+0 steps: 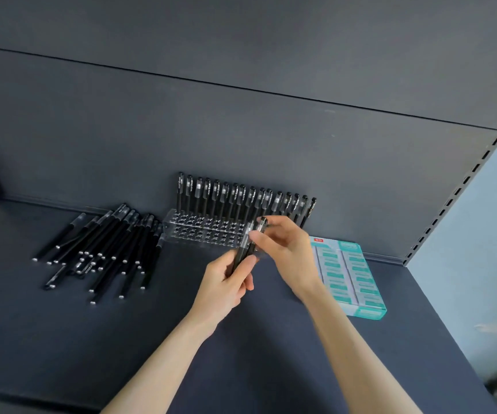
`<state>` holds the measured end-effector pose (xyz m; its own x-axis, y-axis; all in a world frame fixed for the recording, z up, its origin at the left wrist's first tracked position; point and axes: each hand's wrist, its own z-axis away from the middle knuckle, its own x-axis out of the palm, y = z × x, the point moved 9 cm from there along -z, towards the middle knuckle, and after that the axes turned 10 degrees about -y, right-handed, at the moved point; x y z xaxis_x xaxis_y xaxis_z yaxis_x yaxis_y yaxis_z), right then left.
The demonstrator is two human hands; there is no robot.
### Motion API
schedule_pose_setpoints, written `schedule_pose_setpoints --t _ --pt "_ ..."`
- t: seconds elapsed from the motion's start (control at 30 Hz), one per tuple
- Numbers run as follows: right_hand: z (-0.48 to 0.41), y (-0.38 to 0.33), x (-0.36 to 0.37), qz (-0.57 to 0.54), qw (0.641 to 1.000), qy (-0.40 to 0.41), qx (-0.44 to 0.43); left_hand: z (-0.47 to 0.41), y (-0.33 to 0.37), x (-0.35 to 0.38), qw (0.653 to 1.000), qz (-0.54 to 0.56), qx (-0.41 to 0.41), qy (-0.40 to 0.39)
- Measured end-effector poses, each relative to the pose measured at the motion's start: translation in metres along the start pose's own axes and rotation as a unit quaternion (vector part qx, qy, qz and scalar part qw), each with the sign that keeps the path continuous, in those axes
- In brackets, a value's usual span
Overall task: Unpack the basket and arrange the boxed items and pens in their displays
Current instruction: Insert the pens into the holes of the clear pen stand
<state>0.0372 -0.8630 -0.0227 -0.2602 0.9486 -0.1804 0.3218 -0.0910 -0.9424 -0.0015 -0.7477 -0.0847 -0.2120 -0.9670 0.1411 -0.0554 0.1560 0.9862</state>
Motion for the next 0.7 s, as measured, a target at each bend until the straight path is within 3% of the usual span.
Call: schedule_pose_setpoints --t 0.13,0.3,0.53,0.7 --pt "-0.012 -0.005 0.024 -0.05 0.998 0.022 -0.016 0.008 0.008 -0.033 1.0 -0.003 0.005 -0.002" --pt "-0.034 -0.011 0.074 -0.028 0.999 -0.007 -0.016 0.011 0.013 -0.093 1.0 -0.006 -0.012 -0.003" --pt "-0.062 -0.027 0.092 0.062 0.972 0.215 -0.071 0.008 0.022 -0.196 0.991 -0.095 0.002 0.095" --pt "-0.083 -0.035 0.101 0.157 0.941 0.279 -0.106 0.008 0.024 -0.21 0.994 -0.06 0.024 0.087"
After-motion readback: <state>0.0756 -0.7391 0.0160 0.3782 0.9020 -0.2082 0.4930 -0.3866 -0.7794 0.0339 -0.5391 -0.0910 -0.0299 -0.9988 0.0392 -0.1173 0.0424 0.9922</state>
